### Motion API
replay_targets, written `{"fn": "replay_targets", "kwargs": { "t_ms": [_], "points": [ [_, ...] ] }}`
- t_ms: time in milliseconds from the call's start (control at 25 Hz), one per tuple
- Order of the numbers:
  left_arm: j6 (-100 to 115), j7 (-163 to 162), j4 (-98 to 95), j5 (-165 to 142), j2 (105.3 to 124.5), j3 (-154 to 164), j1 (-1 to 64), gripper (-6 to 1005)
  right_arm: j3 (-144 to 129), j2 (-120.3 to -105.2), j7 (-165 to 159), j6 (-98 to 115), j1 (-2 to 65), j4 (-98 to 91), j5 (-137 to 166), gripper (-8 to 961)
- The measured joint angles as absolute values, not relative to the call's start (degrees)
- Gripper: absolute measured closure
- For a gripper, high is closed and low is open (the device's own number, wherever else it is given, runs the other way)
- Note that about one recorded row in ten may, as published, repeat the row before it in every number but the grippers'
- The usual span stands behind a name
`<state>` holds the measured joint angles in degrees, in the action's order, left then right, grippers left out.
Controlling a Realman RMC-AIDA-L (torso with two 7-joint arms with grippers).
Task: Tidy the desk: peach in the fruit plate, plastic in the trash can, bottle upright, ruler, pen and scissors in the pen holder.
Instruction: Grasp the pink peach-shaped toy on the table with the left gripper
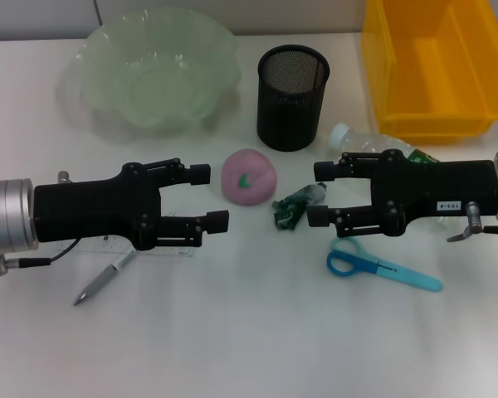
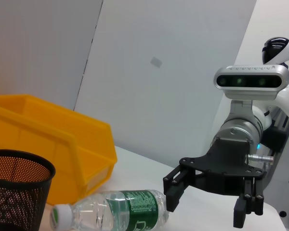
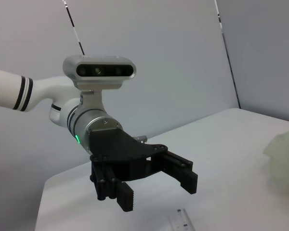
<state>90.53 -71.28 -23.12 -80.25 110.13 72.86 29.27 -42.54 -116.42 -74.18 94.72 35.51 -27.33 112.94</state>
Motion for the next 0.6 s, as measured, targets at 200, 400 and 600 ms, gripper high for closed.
{"fn": "replay_targets", "kwargs": {
  "t_ms": [200, 400, 600],
  "points": [
    [90.5, -71.3, -23.1, -80.2, 110.13, 72.9, 29.2, 140, -42.5, -116.46, -74.2, 94.9, 35.5, -27.3, 112.9, 180],
    [90.5, -71.4, -23.1, -80.2, 110.13, 72.9, 29.2, 139, -42.5, -116.46, -74.2, 95.0, 35.5, -27.3, 112.9, 179],
    [90.5, -71.4, -23.1, -80.2, 110.16, 72.9, 29.2, 139, -42.5, -116.45, -74.2, 95.0, 35.5, -27.3, 113.0, 179]
  ]
}}
